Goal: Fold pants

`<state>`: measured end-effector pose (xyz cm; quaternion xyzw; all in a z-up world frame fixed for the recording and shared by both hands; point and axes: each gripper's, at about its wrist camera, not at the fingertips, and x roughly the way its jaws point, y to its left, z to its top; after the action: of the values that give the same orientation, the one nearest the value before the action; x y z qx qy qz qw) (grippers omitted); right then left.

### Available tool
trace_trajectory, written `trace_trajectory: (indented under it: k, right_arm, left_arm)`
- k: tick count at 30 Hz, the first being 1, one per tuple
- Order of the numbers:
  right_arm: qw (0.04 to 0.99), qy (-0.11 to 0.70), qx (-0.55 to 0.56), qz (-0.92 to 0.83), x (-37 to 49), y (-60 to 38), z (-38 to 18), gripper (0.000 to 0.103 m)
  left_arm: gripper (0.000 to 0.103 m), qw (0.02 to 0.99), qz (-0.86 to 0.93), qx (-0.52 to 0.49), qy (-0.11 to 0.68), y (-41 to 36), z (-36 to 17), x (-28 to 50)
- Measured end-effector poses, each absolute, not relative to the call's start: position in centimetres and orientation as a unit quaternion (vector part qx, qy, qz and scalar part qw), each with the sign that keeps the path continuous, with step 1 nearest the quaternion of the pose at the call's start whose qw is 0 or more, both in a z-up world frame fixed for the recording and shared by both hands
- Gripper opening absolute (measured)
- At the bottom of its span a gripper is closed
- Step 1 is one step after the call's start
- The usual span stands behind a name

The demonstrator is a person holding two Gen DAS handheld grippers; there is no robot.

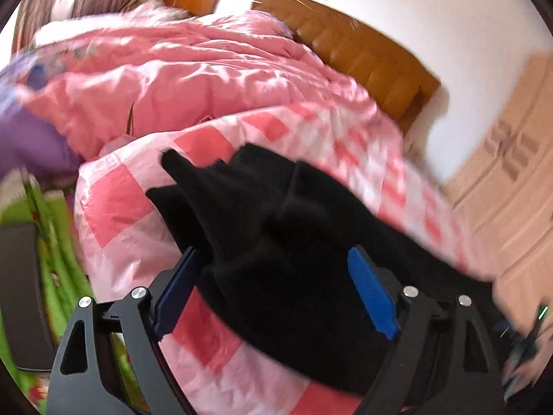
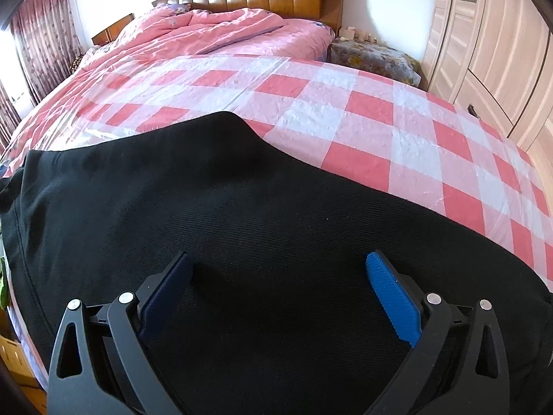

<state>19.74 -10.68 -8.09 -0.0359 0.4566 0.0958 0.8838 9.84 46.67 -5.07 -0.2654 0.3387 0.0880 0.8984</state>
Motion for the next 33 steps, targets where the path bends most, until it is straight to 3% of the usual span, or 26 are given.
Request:
trace_trajectory:
  k: [1, 2, 3, 8, 11, 15, 17, 18, 19, 24, 33]
  right_arm:
    - [0.884, 0.456, -0.036, 0.096, 19.7, -10.7, -8.1, 0.099]
    - [0.884, 0.456, -0.035, 0.096, 19.7, -10.7, -8.1, 0.099]
    - [0.884, 0.456, -0.033, 0.097, 19.7, -10.7, -8.1, 0.099]
    - [0.884, 0.455, -0.028, 0.099, 19.6, -10.8, -8.1, 0.099]
    - [0.884, 0.455, -0.027, 0.100, 19.6, -10.9, -8.1, 0.099]
    - [0.884, 0.455, -0.024, 0.101, 19.6, -11.0, -8.0, 0.099]
    - [0.884, 0.455, -0.025, 0.101, 19.6, -11.0, -8.0, 0.099]
    - [0.884, 0.455, -0.025, 0.101, 19.6, -11.0, -8.0, 0.099]
    - [0.884, 0.455, -0.025, 0.100, 19.6, -11.0, -8.0, 0.099]
    - [0.884, 0.457, -0.029, 0.098, 19.6, -10.9, -8.1, 0.099]
    - [0.883, 0.458, -0.031, 0.096, 19.7, -10.8, -8.1, 0.099]
  left_arm:
    - [0.054, 0.893, 0.078, -0.294, 0.333, 47.7, -5.2, 10.2]
    - [0.040, 0.886, 0.075, -0.309, 0.338, 48.3, -5.4, 10.6]
    - [0.019, 0.883, 0.079, -0.313, 0.341, 48.5, -5.4, 10.7]
    - [0.018, 0.914, 0.085, -0.242, 0.315, 46.5, -2.6, 10.1]
    - [0.018, 0.896, 0.118, -0.239, 0.356, 46.7, -4.1, 10.3]
    - [0.030, 0.872, 0.100, -0.297, 0.376, 48.8, -7.4, 10.0]
    - [0.060, 0.874, 0.086, -0.307, 0.366, 49.0, -6.8, 9.6]
    - [0.093, 0.874, 0.099, -0.303, 0.367, 49.1, -6.5, 9.4]
    - [0.097, 0.879, 0.123, -0.292, 0.357, 49.1, -6.0, 8.9]
    - [0.096, 0.866, 0.069, -0.367, 0.332, 51.0, -6.4, 8.3]
    - [0.096, 0.855, 0.034, -0.407, 0.320, 51.7, -8.8, 11.2]
